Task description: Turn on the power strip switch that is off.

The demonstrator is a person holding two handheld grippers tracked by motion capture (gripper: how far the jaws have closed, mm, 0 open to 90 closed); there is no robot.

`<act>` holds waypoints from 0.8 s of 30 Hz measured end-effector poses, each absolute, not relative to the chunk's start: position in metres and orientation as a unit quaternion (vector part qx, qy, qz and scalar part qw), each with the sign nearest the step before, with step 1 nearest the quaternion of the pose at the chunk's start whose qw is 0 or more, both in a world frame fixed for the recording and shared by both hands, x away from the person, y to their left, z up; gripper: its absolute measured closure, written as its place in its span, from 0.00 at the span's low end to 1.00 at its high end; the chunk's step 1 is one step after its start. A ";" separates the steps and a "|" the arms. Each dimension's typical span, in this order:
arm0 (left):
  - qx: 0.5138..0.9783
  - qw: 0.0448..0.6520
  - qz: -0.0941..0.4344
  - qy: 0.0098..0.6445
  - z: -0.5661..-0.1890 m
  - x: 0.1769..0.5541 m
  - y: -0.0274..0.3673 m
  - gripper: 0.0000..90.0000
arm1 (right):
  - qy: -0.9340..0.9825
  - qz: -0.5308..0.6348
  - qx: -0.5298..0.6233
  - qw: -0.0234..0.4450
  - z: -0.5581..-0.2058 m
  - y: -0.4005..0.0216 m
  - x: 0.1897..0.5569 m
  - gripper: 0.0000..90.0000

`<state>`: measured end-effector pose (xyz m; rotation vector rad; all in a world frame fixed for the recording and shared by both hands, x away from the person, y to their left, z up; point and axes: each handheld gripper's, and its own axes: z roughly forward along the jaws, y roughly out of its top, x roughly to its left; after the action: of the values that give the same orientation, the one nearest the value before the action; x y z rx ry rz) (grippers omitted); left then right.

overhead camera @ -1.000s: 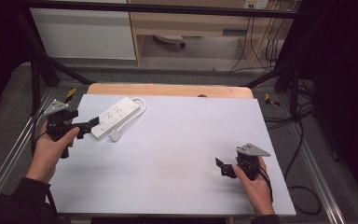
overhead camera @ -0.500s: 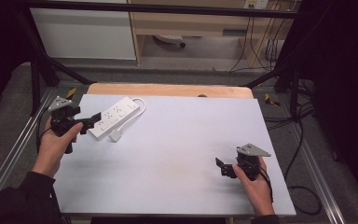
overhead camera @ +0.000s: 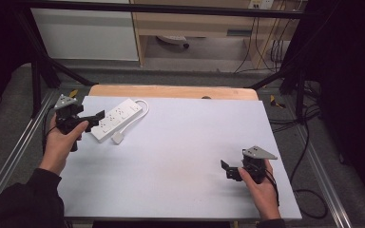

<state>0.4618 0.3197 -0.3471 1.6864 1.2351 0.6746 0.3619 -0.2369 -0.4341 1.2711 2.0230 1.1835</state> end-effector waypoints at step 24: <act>0.678 0.439 0.287 0.515 -0.366 0.485 0.309 0.09 | 0.734 0.430 0.468 0.238 -0.434 -0.239 0.359 0.03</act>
<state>0.4846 0.3095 -0.3662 1.6855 1.2791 0.7119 0.3593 -0.2390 -0.4341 1.2831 2.0121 1.1793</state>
